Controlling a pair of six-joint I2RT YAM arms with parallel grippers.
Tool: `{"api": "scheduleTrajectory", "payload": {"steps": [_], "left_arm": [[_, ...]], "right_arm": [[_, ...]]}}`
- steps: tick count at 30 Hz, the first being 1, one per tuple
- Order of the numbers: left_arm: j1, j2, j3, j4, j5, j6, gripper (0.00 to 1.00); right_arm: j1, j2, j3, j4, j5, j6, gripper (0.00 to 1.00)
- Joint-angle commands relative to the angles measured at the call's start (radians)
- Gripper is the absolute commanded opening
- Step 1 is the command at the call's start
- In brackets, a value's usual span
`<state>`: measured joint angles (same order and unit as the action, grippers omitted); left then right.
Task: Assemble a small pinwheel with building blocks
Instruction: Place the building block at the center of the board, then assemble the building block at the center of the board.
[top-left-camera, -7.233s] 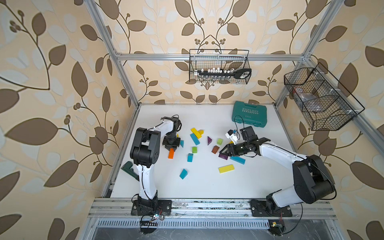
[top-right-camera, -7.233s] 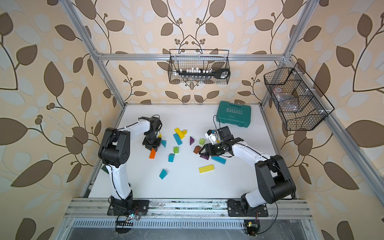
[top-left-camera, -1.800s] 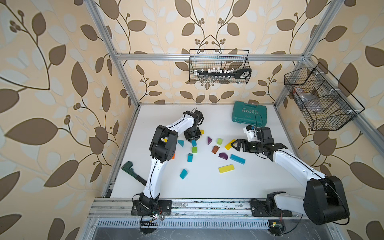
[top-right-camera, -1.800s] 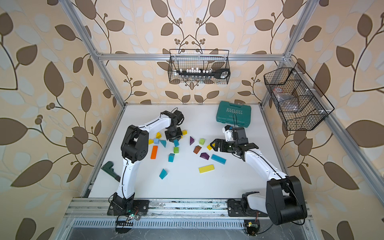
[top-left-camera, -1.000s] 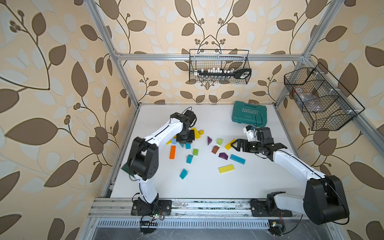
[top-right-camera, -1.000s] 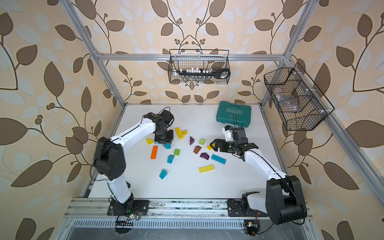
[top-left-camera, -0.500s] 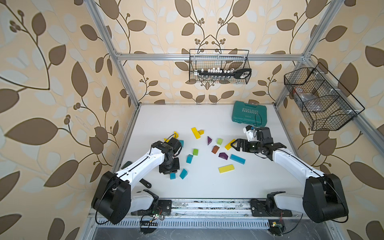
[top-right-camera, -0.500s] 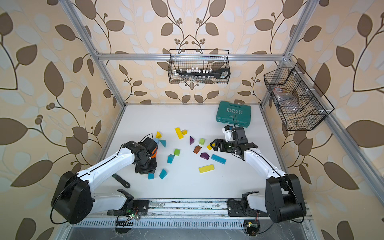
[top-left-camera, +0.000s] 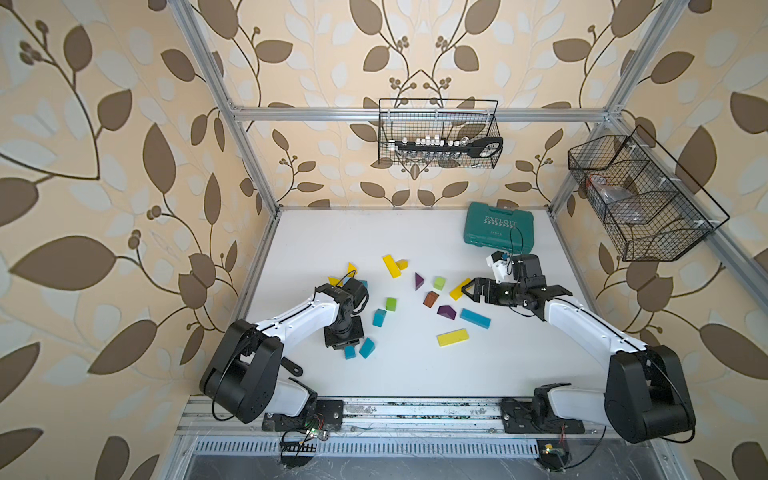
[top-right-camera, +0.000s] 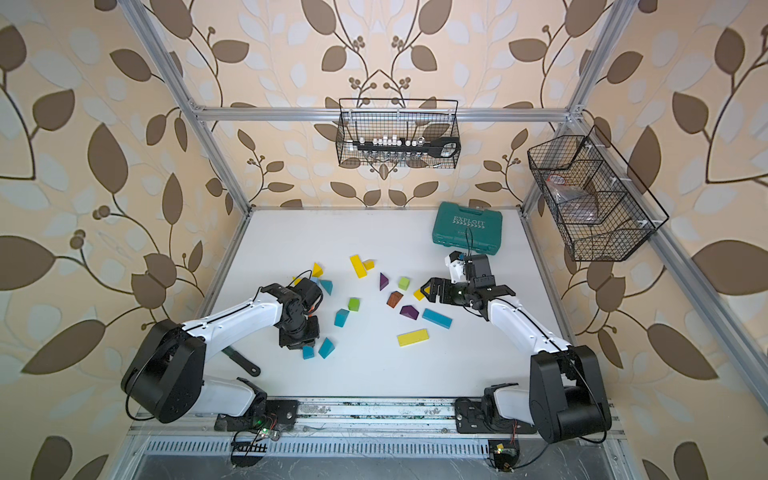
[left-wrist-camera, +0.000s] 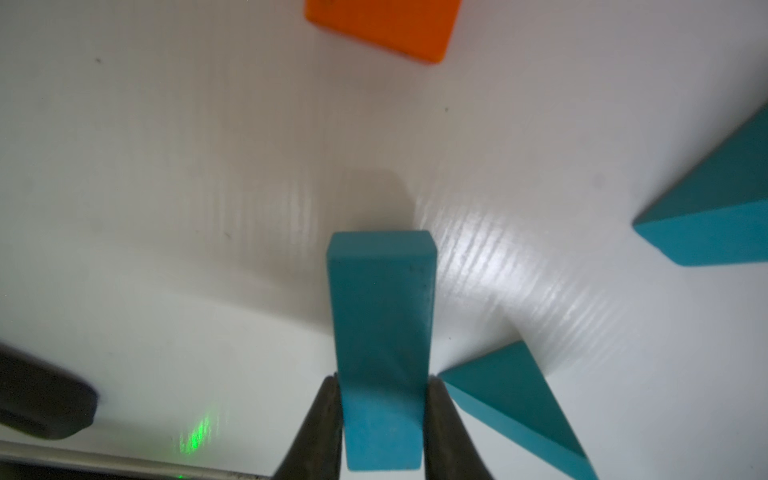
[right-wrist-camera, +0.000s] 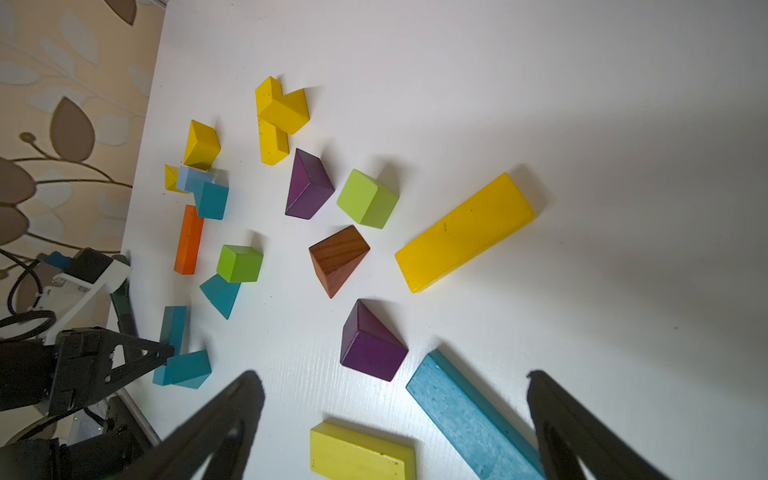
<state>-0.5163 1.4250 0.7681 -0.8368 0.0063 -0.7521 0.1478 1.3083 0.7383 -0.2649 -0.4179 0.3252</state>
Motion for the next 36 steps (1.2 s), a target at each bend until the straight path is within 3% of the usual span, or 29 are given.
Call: {"api": "scheduleTrajectory", "payload": {"steps": [1, 4, 8, 11, 14, 17, 22, 36], "left_arm": [[0.003, 0.043, -0.015, 0.022, -0.020, -0.024, 0.34], [0.004, 0.060, -0.023, 0.024, -0.037, -0.042, 0.58], [0.002, 0.041, -0.012, -0.030, -0.064, -0.092, 0.63], [-0.017, -0.064, -0.018, -0.101, -0.089, -0.245, 0.67], [-0.061, -0.167, -0.056, -0.114, -0.092, -0.417, 0.65], [-0.085, -0.190, -0.090, -0.095, -0.079, -0.489, 0.60], [-0.091, -0.122, -0.100, -0.122, -0.065, -0.510, 0.51], [-0.164, -0.102, -0.016, -0.125, -0.124, -0.536, 0.57]], "right_arm": [[-0.004, 0.011, -0.014, 0.010, 0.013, 0.007, 1.00], [-0.004, 0.021, -0.014, 0.013, 0.023, 0.007, 1.00], [-0.005, 0.029, -0.010, 0.010, 0.018, 0.008, 1.00], [-0.006, 0.023, -0.013, 0.010, 0.019, 0.006, 1.00], [-0.006, 0.018, -0.013, 0.012, 0.014, 0.008, 1.00], [-0.006, 0.016, -0.013, 0.012, 0.007, 0.010, 1.00], [-0.005, 0.011, -0.014, 0.015, -0.006, 0.012, 1.00], [-0.006, 0.012, -0.016, 0.015, -0.005, 0.011, 1.00]]}}
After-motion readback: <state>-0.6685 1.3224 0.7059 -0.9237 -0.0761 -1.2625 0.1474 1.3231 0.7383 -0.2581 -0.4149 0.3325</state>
